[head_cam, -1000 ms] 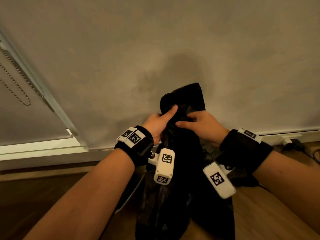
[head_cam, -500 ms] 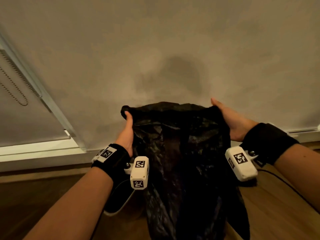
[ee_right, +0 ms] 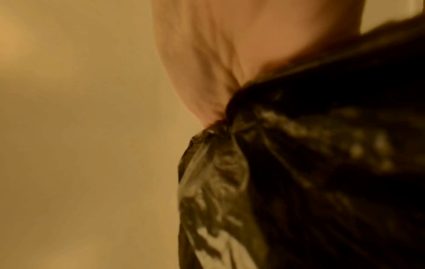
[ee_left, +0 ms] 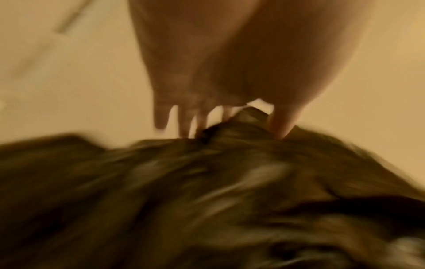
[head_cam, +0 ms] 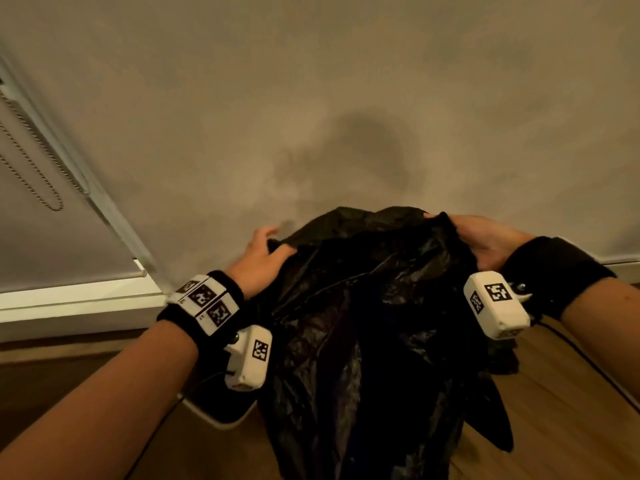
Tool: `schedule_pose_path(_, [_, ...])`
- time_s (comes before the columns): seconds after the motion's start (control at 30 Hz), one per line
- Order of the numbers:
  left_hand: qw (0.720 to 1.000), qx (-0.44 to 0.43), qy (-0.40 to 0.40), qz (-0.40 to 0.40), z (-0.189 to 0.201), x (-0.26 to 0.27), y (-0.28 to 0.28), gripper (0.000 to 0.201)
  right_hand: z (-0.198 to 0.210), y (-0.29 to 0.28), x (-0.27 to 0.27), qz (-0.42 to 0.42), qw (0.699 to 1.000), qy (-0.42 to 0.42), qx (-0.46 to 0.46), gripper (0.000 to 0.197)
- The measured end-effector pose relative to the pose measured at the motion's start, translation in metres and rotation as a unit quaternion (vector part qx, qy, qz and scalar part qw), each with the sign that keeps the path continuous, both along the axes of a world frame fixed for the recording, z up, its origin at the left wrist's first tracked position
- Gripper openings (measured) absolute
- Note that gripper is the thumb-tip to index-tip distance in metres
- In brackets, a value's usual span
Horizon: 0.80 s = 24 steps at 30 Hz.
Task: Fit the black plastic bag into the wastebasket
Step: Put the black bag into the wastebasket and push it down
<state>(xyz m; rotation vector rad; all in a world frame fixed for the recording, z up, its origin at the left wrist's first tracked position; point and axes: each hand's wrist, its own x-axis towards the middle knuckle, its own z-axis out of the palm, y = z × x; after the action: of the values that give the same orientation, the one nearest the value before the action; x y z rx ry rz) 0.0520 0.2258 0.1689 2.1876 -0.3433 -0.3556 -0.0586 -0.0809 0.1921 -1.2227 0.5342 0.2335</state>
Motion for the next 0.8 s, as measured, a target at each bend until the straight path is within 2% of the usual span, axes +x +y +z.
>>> schedule_pose_path(0.07, [0.990, -0.014, -0.121, -0.077, 0.024, -0.018, -0.021, 0.080, -0.001, 0.011, 0.005, 0.006, 1.000, 0.008, -0.019, 0.034])
schedule_pose_path(0.13, [0.965, 0.077, -0.199, -0.156, 0.038, -0.039, -0.043, 0.109, -0.001, 0.023, 0.009, 0.022, 0.999, 0.015, -0.025, 0.037])
schedule_pose_path(0.2, [0.937, 0.181, -0.215, -0.206, 0.034, -0.052, -0.064, 0.135, 0.006, 0.035, 0.009, 0.044, 0.998, 0.015, -0.031, 0.035])
schedule_pose_path(0.27, [0.927, 0.217, -0.185, -0.244, 0.021, -0.061, -0.080, 0.145, 0.012, 0.043, 0.009, 0.059, 0.997, 0.009, -0.044, 0.027])
schedule_pose_path(0.33, [0.928, 0.214, -0.129, -0.276, 0.007, -0.067, -0.090, 0.138, 0.017, 0.045, 0.008, 0.078, 0.995, 0.004, -0.063, 0.028])
schedule_pose_path(0.37, [0.935, 0.195, -0.085, -0.284, 0.003, -0.069, -0.091, 0.122, 0.018, 0.044, 0.008, 0.083, 0.994, 0.008, -0.075, 0.032])
schedule_pose_path(0.43, [0.948, 0.133, 0.014, -0.290, -0.003, -0.072, -0.091, 0.070, 0.022, 0.042, 0.008, 0.098, 0.989, 0.037, -0.103, 0.039])
schedule_pose_path(0.47, [0.951, 0.106, 0.051, -0.285, -0.005, -0.071, -0.090, 0.053, 0.023, 0.040, 0.008, 0.116, 0.985, 0.054, -0.116, 0.042])
schedule_pose_path(0.5, [0.955, 0.084, 0.071, -0.275, -0.005, -0.071, -0.088, 0.046, 0.020, 0.038, 0.007, 0.135, 0.980, 0.067, -0.134, 0.045])
schedule_pose_path(0.57, [0.968, 0.054, 0.095, -0.225, -0.007, -0.064, -0.080, 0.044, 0.014, 0.036, 0.006, 0.144, 0.970, 0.077, -0.180, 0.049])
schedule_pose_path(0.6, [0.974, 0.035, 0.111, -0.192, -0.008, -0.060, -0.075, 0.046, 0.010, 0.035, 0.006, 0.114, 0.968, 0.063, -0.215, 0.051])
schedule_pose_path(0.67, [0.983, -0.016, 0.135, -0.125, -0.008, -0.051, -0.066, 0.055, 0.004, 0.034, 0.005, 0.033, 0.953, -0.024, -0.300, 0.058])
schedule_pose_path(0.73, [0.982, -0.076, 0.158, -0.070, -0.008, -0.043, -0.060, 0.054, 0.007, 0.035, -0.002, -0.013, 0.930, -0.121, -0.346, 0.066])
schedule_pose_path(0.8, [0.972, -0.139, 0.186, -0.022, -0.006, -0.038, -0.057, 0.042, 0.009, 0.039, -0.012, 0.006, 0.898, -0.181, -0.402, 0.080])
